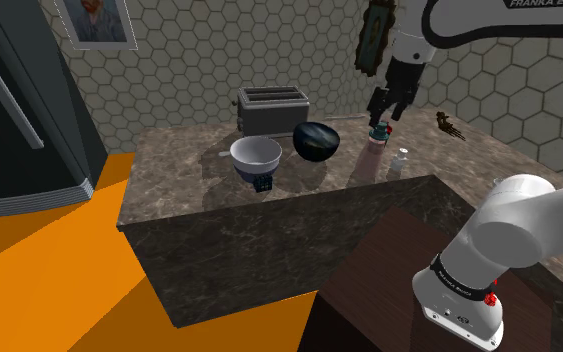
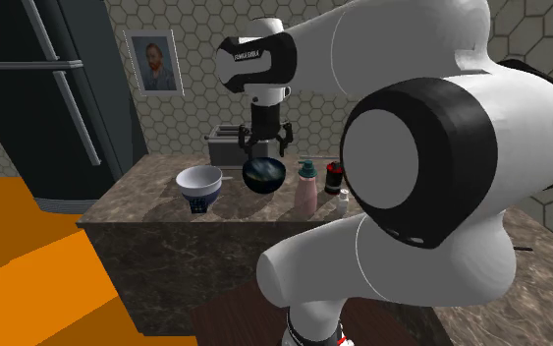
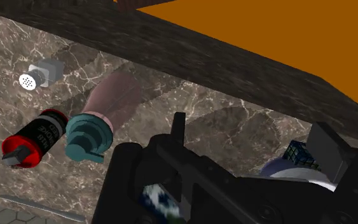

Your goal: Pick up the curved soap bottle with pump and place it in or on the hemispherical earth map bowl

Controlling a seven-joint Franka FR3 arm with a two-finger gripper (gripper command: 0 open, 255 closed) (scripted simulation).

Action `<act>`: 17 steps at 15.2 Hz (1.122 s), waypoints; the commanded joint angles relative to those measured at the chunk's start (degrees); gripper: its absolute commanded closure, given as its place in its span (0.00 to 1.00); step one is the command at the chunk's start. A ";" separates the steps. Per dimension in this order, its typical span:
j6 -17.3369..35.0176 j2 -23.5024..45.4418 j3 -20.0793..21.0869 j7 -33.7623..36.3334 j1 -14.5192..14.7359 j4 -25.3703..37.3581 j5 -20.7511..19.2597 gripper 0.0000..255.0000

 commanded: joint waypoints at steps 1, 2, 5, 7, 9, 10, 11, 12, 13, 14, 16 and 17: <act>4.20 0.90 -1.37 0.02 -1.49 -1.90 -1.34 0.00; 6.24 1.40 -2.04 0.09 -2.22 -2.81 -1.96 0.00; 12.47 3.36 -4.13 0.31 -4.40 -5.17 -3.79 0.00; 16.70 5.04 -5.57 0.46 -5.85 -6.43 -4.94 0.00; 20.99 7.02 -7.06 0.62 -7.27 -7.44 -6.01 0.00; 23.14 8.11 -7.83 0.70 -7.95 -7.84 -6.51 0.00; 25.31 9.27 -8.60 0.77 -8.63 -8.17 -6.97 0.00; 27.48 10.51 -9.38 0.84 -9.28 -8.44 -7.40 0.00; 29.65 11.81 -10.17 0.89 -9.92 -8.65 -7.78 0.00; 31.82 13.17 -10.97 0.93 -10.52 -8.78 -8.12 0.00; 36.15 16.08 -12.61 0.95 -11.65 -8.86 -8.61 0.00; 38.26 17.58 -13.43 0.92 -12.14 -8.80 -8.74 0.00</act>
